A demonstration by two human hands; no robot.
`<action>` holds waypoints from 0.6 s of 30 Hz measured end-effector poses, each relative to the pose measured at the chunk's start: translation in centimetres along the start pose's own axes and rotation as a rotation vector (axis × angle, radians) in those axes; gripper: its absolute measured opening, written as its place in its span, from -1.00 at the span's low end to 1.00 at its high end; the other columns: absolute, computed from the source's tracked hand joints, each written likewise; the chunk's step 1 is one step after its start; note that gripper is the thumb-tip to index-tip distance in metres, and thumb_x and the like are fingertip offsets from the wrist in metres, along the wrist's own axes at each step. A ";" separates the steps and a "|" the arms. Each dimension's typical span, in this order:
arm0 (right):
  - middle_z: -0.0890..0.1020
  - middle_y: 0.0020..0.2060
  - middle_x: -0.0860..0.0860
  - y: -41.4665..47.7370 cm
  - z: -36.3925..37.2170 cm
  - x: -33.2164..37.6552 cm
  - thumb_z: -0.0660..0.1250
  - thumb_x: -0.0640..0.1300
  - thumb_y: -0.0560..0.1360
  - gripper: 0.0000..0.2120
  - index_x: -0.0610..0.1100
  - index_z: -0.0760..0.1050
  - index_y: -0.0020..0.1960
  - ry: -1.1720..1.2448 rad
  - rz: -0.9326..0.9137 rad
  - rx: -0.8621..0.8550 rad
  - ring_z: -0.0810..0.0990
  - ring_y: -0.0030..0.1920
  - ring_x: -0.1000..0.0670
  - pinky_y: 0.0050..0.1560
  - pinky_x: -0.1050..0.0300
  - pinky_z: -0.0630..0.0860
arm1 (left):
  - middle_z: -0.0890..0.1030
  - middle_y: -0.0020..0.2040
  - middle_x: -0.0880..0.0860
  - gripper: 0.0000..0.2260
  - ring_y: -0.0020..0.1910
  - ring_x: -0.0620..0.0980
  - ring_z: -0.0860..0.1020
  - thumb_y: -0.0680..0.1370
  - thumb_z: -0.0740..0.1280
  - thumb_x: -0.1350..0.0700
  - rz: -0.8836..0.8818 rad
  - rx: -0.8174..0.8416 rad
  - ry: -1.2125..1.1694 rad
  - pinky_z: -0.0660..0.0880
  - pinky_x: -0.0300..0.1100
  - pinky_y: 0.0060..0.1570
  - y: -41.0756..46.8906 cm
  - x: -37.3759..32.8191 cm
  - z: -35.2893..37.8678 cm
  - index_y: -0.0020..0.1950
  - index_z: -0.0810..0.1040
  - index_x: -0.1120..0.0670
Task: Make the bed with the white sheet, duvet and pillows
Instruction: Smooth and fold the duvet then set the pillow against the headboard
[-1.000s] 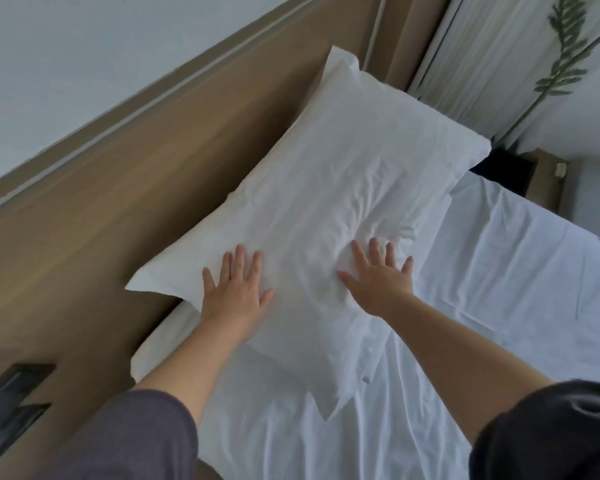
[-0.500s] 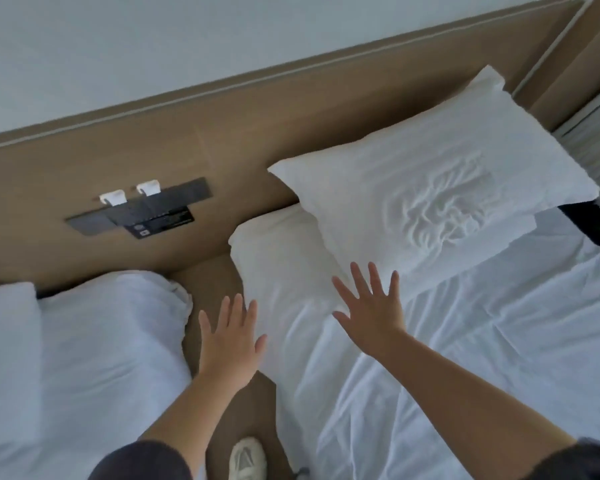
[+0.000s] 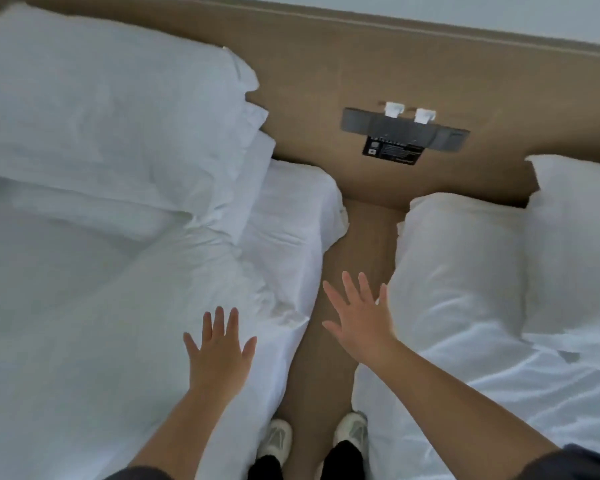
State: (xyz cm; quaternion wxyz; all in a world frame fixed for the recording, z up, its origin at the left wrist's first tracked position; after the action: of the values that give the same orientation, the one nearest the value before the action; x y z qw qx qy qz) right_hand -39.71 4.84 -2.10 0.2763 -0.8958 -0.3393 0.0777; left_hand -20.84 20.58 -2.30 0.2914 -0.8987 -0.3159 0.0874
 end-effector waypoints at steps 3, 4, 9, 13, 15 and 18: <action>-0.27 0.57 -0.05 2.1 0.8 8.6 -0.05 0.36 0.58 -0.27 0.15 -0.38 0.54 -0.057 -0.138 0.006 -0.25 0.56 -0.21 0.47 -0.34 -0.17 | -0.15 0.60 0.04 -0.39 0.57 0.07 -0.17 0.63 -0.09 -0.23 -0.105 0.012 -0.027 -0.06 0.22 0.49 -0.6 8.8 2.7 0.59 -0.18 0.00; -0.28 0.57 -0.05 2.5 1.1 11.3 -0.01 0.38 0.56 -0.23 0.15 -0.39 0.54 -0.080 -0.176 0.022 -0.26 0.56 -0.21 0.47 -0.34 -0.16 | -0.16 0.60 0.05 -0.38 0.57 0.08 -0.16 0.63 -0.08 -0.24 -0.117 0.019 -0.046 -0.05 0.22 0.48 -0.7 11.2 3.7 0.59 -0.18 0.00; -0.30 0.56 -0.07 6.1 3.7 21.4 0.32 0.42 0.36 0.15 0.13 -0.50 0.49 -0.203 -0.342 0.029 -0.26 0.54 -0.28 0.41 -0.46 -0.08 | -0.30 0.57 0.11 -0.18 0.56 0.15 -0.21 0.55 0.06 -0.36 -0.166 -0.007 -0.038 -0.03 0.23 0.46 0.2 21.1 7.5 0.57 -0.27 0.03; -0.33 0.55 -0.09 11.9 6.5 30.4 0.44 0.38 0.28 0.27 0.13 -0.53 0.48 -0.280 -0.438 -0.028 -0.27 0.54 -0.30 0.39 -0.49 -0.02 | -0.46 0.49 0.11 0.08 0.53 0.20 -0.30 0.42 0.24 -0.42 -0.207 0.004 0.029 -0.03 0.28 0.47 4.1 30.6 11.4 0.47 -0.50 0.06; -0.38 0.53 -0.10 14.8 7.2 34.0 0.47 0.37 0.25 0.30 0.14 -0.52 0.48 -0.320 -0.477 -0.067 -0.30 0.53 -0.31 0.38 -0.51 -0.03 | -0.53 0.45 0.11 0.16 0.51 0.22 -0.35 0.36 0.31 -0.43 -0.223 0.006 0.031 -0.06 0.31 0.44 6.4 34.4 12.5 0.40 -0.58 0.02; -0.45 0.50 -0.10 18.4 8.0 37.7 0.51 0.35 0.20 0.35 0.15 -0.51 0.49 -0.362 -0.511 -0.112 -0.35 0.51 -0.32 0.36 -0.54 -0.09 | -0.59 0.42 0.11 0.24 0.48 0.24 -0.41 0.28 0.38 -0.44 -0.222 -0.013 0.021 -0.09 0.36 0.40 9.9 38.0 13.4 0.41 -0.58 -0.04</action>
State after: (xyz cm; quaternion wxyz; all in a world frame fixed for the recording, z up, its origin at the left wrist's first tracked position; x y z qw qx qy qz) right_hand -3.41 21.59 -17.06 0.1722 -0.7671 -0.6008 0.1449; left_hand 9.53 44.15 -17.92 0.2967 -0.8608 -0.4112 0.0431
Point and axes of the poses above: each hand's wrist, its own y-axis towards the middle knuckle, its own z-axis out of the palm, x = y × z, the point moved 6 cm from there along y, towards the middle knuckle
